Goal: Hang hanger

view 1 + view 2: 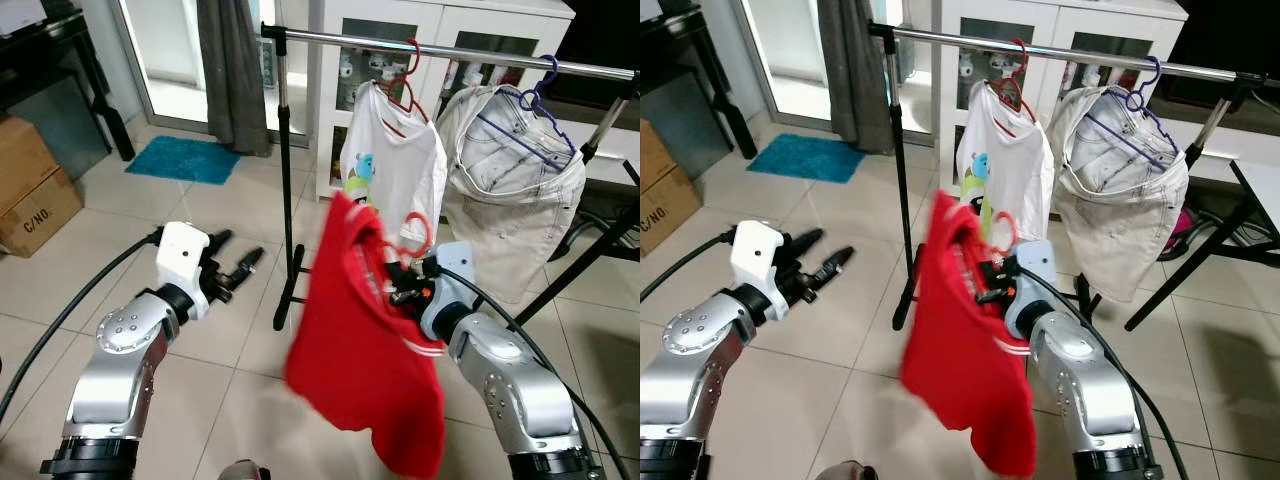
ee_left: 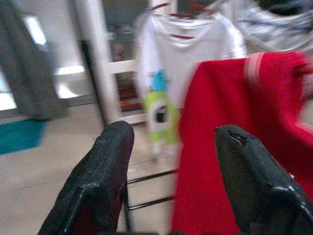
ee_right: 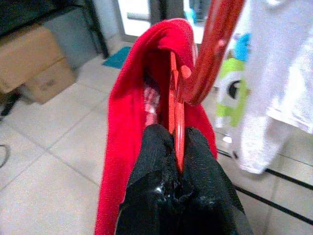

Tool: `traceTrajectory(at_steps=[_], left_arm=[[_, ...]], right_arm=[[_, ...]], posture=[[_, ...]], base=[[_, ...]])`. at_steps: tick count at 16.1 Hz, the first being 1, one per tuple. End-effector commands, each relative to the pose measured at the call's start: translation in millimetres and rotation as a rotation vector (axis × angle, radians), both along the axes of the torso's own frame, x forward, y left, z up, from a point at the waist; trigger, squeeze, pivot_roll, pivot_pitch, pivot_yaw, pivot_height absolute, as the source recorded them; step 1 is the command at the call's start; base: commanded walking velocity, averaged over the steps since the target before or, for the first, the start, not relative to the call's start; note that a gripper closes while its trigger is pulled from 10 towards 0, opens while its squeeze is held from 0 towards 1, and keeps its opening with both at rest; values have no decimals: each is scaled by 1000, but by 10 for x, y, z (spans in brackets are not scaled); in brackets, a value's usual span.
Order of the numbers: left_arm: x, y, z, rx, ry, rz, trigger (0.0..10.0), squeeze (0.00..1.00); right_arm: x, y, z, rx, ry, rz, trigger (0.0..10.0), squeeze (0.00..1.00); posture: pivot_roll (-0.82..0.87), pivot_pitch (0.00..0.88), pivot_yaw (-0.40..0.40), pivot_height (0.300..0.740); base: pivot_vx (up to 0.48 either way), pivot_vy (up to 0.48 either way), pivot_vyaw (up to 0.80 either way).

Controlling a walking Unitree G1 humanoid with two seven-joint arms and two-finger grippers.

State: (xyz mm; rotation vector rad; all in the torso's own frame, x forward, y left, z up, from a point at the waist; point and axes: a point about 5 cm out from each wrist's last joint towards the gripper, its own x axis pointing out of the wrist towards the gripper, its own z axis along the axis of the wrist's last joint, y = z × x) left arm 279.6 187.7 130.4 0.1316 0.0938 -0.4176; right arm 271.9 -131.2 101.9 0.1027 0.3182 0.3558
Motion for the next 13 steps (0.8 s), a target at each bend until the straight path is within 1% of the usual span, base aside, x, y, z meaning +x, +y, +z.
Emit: traceTrajectory(at_steps=[1,3,4,5,6,8,9,10,13], left_arm=[[54,-33,46,13,-16,32,10000,0],[76,-54,47,22,-13,55,10000,0],[69,-89,41,25,-6,64,10000,0],[48,-128,30,23,4,59,10000,0],[29,-154,18,27,8,57,10000,0],[31,-160,23,21,8,82,10000,0],[34,-154,48,9,5,94,10000,0],[29,-149,56,6,3,99,10000,0],[3,-171,37,15,14,93,10000,0]], right_arm=[[59,-2,77,-3,-37,-7,10000,0],[59,7,99,-12,-65,2,10000,0],[71,5,107,-32,-82,-11,10000,0],[91,14,132,-86,-113,1,10000,0],[100,39,149,-90,-122,13,10000,0],[105,68,160,-82,-124,14,10000,0],[113,90,186,-40,-122,9,10000,0],[114,100,202,-20,-124,9,10000,0],[83,132,219,-1,-108,47,10000,0]], posture=[[-79,0,3,740],[-79,0,3,740],[-81,0,6,740],[-81,0,4,740],[-79,0,0,740],[-71,0,-6,740],[-63,0,-12,740],[-63,0,-12,740],[-69,0,-9,740]], base=[[0,0,0],[0,0,0],[270,0,0],[289,0,0],[315,0,800],[322,0,800],[337,0,0],[334,0,0],[334,0,0]])
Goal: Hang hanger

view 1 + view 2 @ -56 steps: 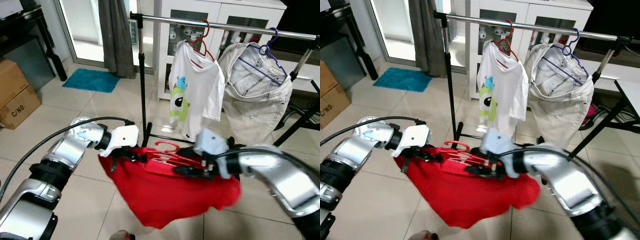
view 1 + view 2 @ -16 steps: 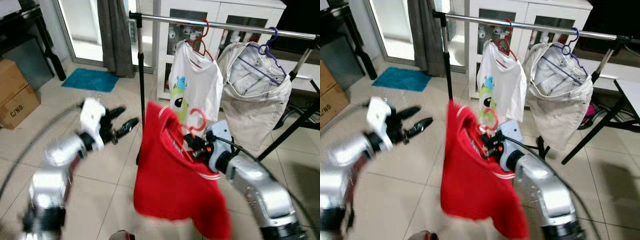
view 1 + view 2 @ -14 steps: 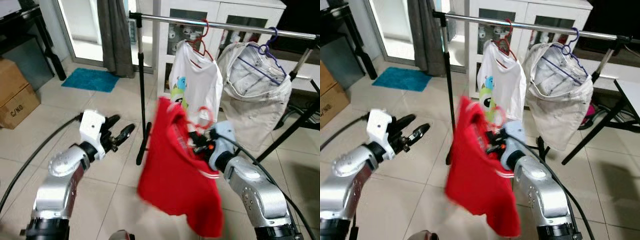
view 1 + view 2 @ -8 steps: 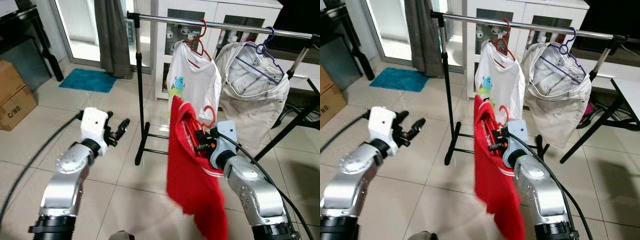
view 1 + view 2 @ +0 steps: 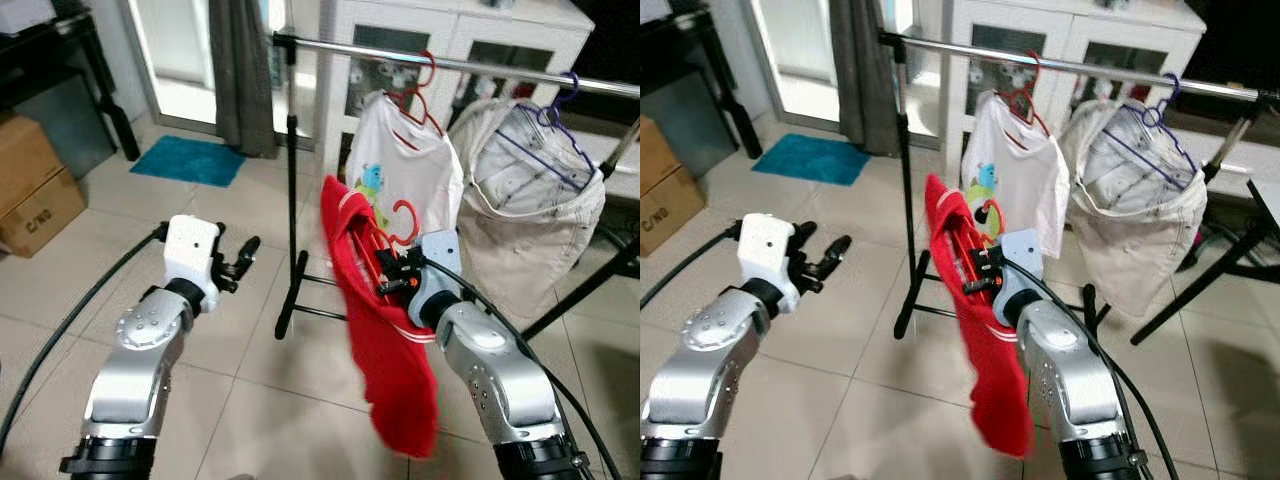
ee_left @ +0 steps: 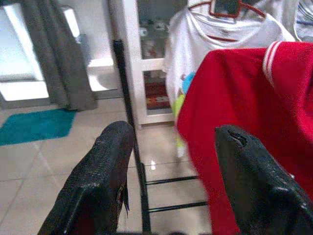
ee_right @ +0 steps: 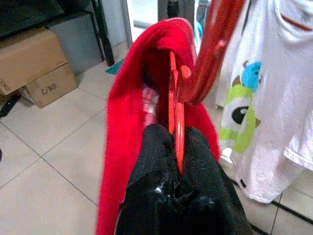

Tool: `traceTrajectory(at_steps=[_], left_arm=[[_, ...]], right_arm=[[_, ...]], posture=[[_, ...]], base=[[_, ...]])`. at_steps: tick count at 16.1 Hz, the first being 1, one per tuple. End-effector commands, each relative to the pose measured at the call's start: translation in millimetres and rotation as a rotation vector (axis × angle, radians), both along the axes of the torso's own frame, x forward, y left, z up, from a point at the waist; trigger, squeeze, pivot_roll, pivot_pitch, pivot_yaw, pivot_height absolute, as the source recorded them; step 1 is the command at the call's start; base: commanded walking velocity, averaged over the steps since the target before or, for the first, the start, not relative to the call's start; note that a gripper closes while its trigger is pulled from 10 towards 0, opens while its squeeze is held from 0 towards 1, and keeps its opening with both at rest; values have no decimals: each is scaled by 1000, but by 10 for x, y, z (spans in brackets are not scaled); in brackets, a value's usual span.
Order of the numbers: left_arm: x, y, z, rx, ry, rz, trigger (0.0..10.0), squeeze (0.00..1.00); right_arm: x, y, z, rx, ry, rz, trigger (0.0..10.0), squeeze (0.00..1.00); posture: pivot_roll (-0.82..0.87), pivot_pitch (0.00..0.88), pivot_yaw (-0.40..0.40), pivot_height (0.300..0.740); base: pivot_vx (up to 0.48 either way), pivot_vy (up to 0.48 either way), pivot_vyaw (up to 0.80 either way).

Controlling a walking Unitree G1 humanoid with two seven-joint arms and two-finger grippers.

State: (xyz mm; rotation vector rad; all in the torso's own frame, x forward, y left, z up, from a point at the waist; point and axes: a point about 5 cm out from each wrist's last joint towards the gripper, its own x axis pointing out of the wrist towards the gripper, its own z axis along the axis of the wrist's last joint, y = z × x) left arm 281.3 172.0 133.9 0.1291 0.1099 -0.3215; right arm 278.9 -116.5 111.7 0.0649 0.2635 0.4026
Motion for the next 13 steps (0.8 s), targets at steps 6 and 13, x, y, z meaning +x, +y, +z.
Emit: traceTrajectory(at_steps=[6,13], left_arm=[[-22,-2,41,40,-14,-8,10000,0],[-50,32,70,22,-12,-14,10000,0]], right_arm=[[-8,-23,176,59,-34,3,10000,0],[6,-81,224,87,-81,-44,10000,0]], posture=[[-70,0,-9,740],[-62,0,6,740]], base=[[337,0,0],[342,0,0]])
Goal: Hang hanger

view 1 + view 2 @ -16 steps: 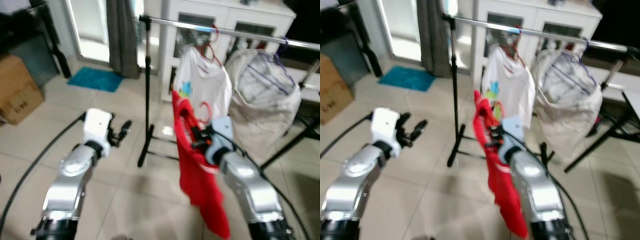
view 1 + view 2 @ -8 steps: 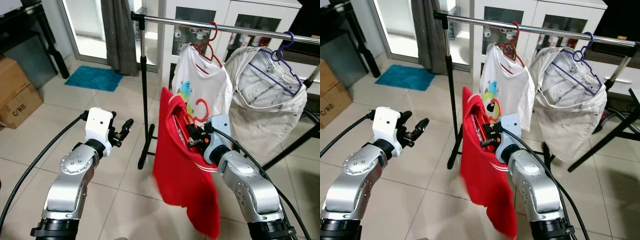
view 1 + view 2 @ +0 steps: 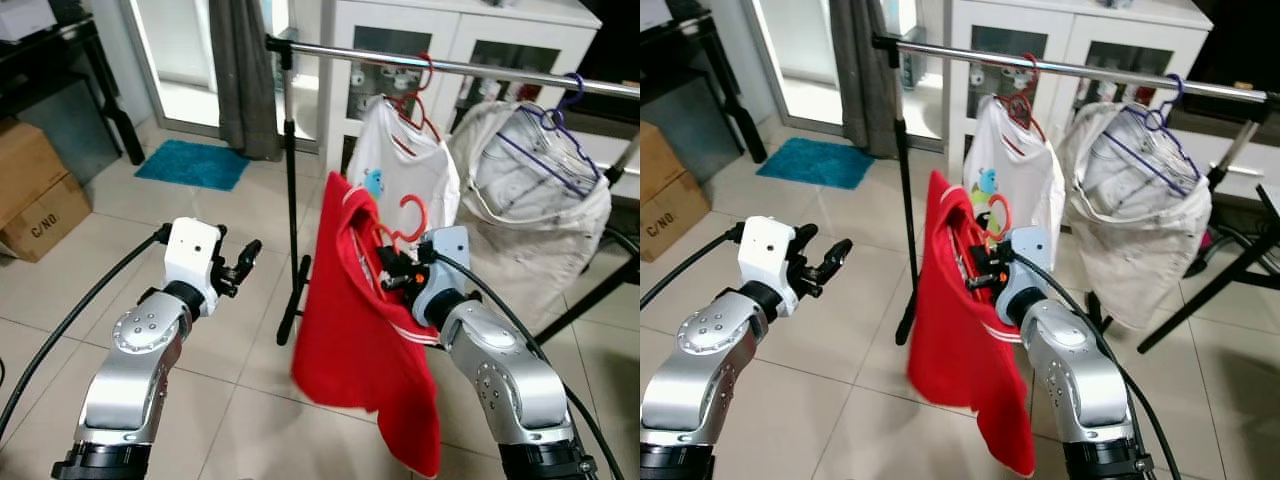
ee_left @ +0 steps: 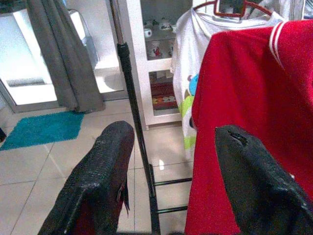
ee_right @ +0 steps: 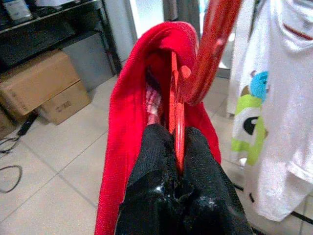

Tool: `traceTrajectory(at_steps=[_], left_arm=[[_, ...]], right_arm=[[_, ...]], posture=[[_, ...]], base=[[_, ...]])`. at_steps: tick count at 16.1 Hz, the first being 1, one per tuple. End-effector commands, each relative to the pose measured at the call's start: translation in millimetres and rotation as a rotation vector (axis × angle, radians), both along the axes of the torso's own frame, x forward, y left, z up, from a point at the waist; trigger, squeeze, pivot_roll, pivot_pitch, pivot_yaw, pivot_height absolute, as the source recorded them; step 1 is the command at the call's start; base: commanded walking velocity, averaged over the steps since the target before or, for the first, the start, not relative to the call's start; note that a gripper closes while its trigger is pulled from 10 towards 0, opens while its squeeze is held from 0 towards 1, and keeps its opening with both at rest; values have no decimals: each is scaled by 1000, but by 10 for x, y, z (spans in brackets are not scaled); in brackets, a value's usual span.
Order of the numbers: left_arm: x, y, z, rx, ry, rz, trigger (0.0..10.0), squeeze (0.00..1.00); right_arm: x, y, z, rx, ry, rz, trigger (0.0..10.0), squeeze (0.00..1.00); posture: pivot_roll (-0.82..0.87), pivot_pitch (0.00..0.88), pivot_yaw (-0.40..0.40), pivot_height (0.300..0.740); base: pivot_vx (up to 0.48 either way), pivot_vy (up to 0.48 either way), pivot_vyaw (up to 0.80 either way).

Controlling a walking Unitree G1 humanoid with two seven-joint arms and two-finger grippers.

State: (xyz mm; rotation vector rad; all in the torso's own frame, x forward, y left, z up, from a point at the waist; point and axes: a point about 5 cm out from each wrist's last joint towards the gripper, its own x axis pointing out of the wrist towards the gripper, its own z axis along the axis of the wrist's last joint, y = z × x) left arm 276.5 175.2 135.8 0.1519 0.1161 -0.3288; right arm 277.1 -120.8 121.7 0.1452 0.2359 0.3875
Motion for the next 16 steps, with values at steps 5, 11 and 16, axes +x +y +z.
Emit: traceTrajectory(at_steps=[5,11,16], left_arm=[[-4,-44,39,21,-17,-48,10000,0],[18,-62,42,27,-15,-58,10000,0],[22,-86,23,29,-10,-70,10000,0]], right_arm=[[-10,-21,163,73,-81,-25,10000,0],[6,-12,183,0,-134,-34,10000,0],[44,-10,172,-93,-149,-31,10000,0]], posture=[[-67,0,33,740],[-74,0,39,740],[-64,0,18,740]], base=[[361,0,480],[354,0,0],[352,0,0]])
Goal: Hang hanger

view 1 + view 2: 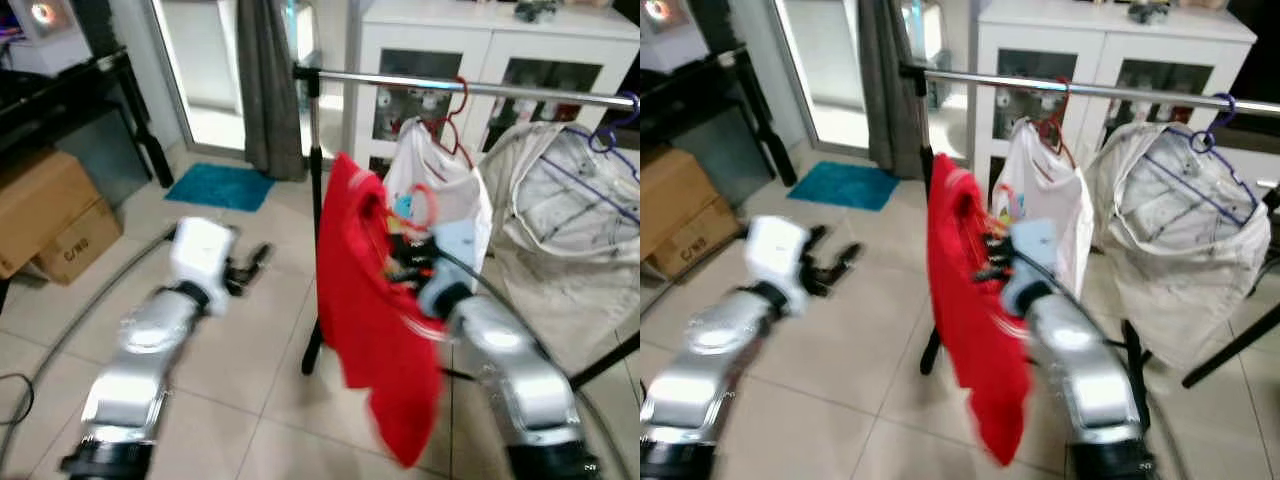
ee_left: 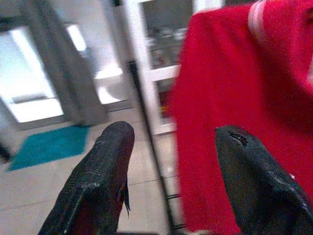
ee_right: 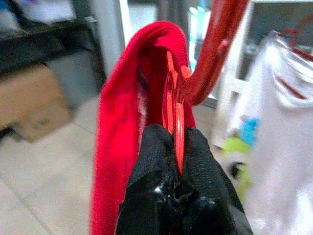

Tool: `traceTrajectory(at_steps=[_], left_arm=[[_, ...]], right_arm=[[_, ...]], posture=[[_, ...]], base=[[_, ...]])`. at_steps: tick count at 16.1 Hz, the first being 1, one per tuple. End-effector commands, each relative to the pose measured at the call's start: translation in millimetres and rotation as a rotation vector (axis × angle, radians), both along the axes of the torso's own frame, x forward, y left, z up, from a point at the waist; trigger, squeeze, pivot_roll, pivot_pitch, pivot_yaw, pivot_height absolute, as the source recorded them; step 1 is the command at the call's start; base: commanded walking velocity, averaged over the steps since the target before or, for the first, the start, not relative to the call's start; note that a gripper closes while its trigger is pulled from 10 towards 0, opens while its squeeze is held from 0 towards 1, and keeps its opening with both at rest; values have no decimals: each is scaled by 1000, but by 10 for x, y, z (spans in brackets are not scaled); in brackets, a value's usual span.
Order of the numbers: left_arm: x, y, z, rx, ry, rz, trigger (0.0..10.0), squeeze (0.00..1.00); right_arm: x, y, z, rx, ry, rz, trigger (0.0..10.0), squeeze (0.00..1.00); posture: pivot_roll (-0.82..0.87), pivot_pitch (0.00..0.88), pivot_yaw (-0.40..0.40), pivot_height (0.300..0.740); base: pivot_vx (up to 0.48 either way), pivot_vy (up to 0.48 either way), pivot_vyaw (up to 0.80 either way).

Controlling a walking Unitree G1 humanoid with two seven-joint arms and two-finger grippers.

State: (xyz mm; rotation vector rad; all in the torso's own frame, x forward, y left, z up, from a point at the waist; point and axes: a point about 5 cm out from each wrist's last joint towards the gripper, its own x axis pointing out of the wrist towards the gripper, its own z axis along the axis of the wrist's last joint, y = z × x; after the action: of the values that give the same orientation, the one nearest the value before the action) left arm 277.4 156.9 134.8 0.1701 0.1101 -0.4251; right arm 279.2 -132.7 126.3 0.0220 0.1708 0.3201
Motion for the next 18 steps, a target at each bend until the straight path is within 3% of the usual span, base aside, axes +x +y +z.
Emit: traceTrajectory(at_steps=[1,7,11,15,18], left_arm=[[15,91,34,21,-14,31,10000,0],[29,58,23,14,-19,41,10000,0],[8,68,8,13,-19,47,10000,0],[-18,48,-11,39,-11,19,10000,0],[-10,48,-17,47,-9,7,10000,0]], right_arm=[[40,106,118,44,-54,30,10000,0],[110,49,114,12,-44,-5,10000,0],[152,38,120,-5,-45,-3,10000,0],[213,42,147,1,-43,-12,10000,0],[227,23,136,6,-33,-37,10000,0]], posture=[[-59,0,11,740],[-61,0,-5,740],[-55,0,-23,740],[-46,0,-29,740],[-48,0,-17,740]], base=[[356,0,0],[352,0,0],[350,0,-759],[351,0,0],[350,0,-800]])
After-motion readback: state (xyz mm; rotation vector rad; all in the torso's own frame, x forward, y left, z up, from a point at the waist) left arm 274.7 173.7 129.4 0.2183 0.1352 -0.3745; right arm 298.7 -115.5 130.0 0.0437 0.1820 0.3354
